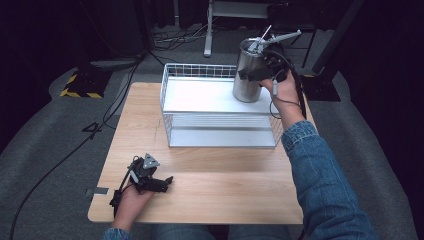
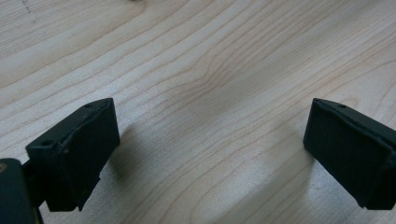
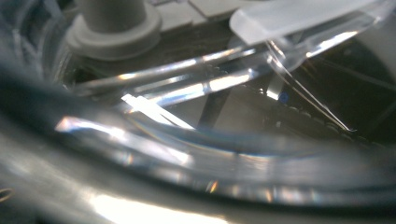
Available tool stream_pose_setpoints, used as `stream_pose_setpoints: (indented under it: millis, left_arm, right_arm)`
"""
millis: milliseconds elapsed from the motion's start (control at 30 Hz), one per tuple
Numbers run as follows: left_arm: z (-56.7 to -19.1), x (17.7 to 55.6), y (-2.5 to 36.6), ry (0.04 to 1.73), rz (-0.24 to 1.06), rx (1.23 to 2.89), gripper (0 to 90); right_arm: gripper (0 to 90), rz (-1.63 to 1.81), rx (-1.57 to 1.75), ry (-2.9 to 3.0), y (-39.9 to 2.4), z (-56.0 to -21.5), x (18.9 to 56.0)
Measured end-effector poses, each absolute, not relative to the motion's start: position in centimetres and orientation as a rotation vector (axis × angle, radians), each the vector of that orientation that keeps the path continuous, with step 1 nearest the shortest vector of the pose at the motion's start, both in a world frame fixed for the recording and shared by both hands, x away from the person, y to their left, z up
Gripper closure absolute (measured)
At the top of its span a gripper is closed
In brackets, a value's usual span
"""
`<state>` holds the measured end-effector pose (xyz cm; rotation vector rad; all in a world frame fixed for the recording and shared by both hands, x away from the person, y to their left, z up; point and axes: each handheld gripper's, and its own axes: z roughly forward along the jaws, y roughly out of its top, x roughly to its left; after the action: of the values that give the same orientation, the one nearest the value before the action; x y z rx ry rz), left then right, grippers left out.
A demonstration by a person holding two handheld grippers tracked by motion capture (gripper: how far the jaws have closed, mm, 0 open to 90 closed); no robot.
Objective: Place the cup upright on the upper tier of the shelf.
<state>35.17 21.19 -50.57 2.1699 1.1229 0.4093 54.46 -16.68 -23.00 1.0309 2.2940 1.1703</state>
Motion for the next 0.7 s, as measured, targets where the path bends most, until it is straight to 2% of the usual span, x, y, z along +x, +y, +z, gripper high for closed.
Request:
stream_pose_setpoints:
  millis: [700]
  left_arm:
    - [-50.58, 35.17, 21.18, 1.124, 0.405, 2.170, 4.0]
  right_arm:
    - [3.6, 1.191, 1.001, 2.289, -16.69, -23.90, 54.40]
